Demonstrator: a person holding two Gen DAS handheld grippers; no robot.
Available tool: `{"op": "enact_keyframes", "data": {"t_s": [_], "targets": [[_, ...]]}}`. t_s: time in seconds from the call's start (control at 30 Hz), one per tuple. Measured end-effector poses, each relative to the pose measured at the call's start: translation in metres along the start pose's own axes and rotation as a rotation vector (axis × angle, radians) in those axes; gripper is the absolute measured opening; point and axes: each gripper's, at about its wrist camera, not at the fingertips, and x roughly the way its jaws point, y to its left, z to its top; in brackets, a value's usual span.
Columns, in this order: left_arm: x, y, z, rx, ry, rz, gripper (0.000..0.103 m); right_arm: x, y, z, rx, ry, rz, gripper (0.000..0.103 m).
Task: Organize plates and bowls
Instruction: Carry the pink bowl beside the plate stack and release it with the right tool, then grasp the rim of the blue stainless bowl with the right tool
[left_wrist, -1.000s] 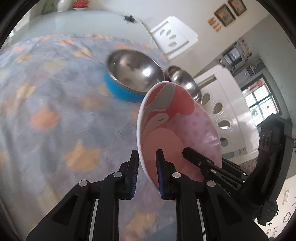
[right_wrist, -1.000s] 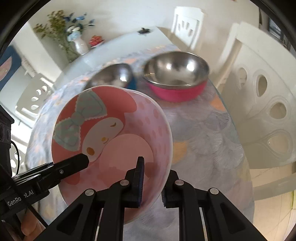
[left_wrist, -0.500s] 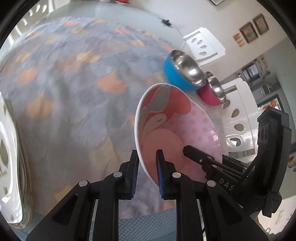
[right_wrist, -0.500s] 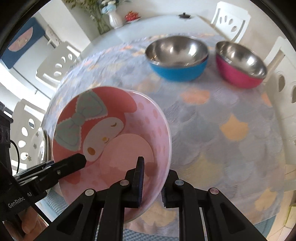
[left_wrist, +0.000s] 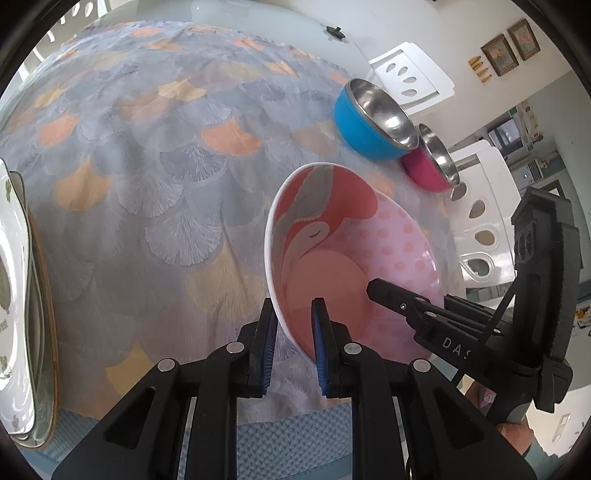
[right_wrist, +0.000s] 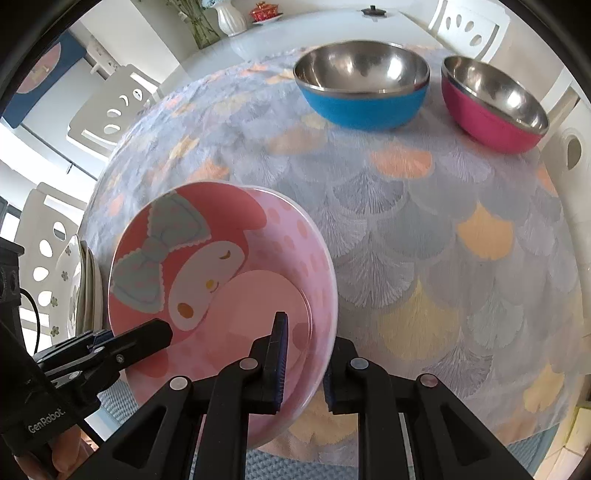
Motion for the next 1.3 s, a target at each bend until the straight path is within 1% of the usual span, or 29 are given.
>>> {"op": "enact_keyframes", "data": {"t_s": [0.2,0.37,0.47,0.57,0.6,0.67,0.77,0.83,0.87,0.9,0.93,0.97,1.0,1.03,1.07,1.1,1.2,1.3], "targets": [[-0.008,0.000,-0.003,0.023,-0.001,-0.018,0.015,-0.002,-0.011,-0.001,0.028,0.015,0.045,0.016],[-0.019,0.000,-0.004,0.065,0.003,0.010,0.016,-0.011,-0.022,-0.003,0.012,0.012,0.120,0.016],[-0.028,0.001,-0.005,0.084,0.012,-0.003,0.016,-0.020,-0.033,-0.005,0.027,0.011,0.167,0.016],[-0.042,0.000,-0.002,0.102,-0.002,-0.030,0.016,-0.033,-0.044,-0.006,0.034,-0.016,0.185,0.020],[-0.050,-0.001,0.000,0.111,-0.017,-0.028,0.016,-0.038,-0.048,-0.005,0.038,-0.028,0.184,0.023],[-0.064,-0.006,0.007,0.141,-0.048,-0.013,0.016,-0.048,-0.053,-0.002,0.039,-0.053,0.174,0.025],[-0.088,-0.020,0.025,0.205,-0.114,0.024,0.017,-0.068,-0.058,0.010,0.037,-0.105,0.152,0.026],[-0.102,-0.033,0.041,0.239,-0.165,0.027,0.027,-0.083,-0.059,0.022,0.043,-0.154,0.140,0.030],[-0.109,-0.039,0.050,0.249,-0.192,0.022,0.033,-0.093,-0.060,0.030,0.054,-0.188,0.136,0.040],[-0.114,-0.045,0.060,0.259,-0.215,0.012,0.034,-0.101,-0.062,0.035,0.065,-0.216,0.142,0.056],[-0.116,-0.052,0.072,0.268,-0.228,-0.005,0.035,-0.112,-0.065,0.043,0.085,-0.268,0.164,0.061],[-0.117,-0.056,0.082,0.272,-0.235,-0.021,0.037,-0.118,-0.066,0.047,0.097,-0.295,0.181,0.069],[-0.117,-0.061,0.094,0.270,-0.243,-0.040,0.041,-0.126,-0.069,0.054,0.118,-0.332,0.210,0.072],[-0.116,-0.065,0.105,0.263,-0.249,-0.052,0.044,-0.130,-0.071,0.060,0.134,-0.349,0.223,0.072],[-0.113,-0.069,0.120,0.254,-0.256,-0.067,0.048,-0.133,-0.072,0.065,0.151,-0.362,0.229,0.072],[-0.111,-0.071,0.128,0.249,-0.258,-0.076,0.052,-0.134,-0.073,0.070,0.169,-0.376,0.226,0.072],[-0.090,-0.077,0.159,0.227,-0.233,-0.094,0.053,-0.129,-0.077,0.088,0.208,-0.387,0.179,0.072],[-0.057,-0.075,0.186,0.195,-0.187,-0.082,0.053,-0.110,-0.088,0.099,0.254,-0.357,0.154,0.072]]}}
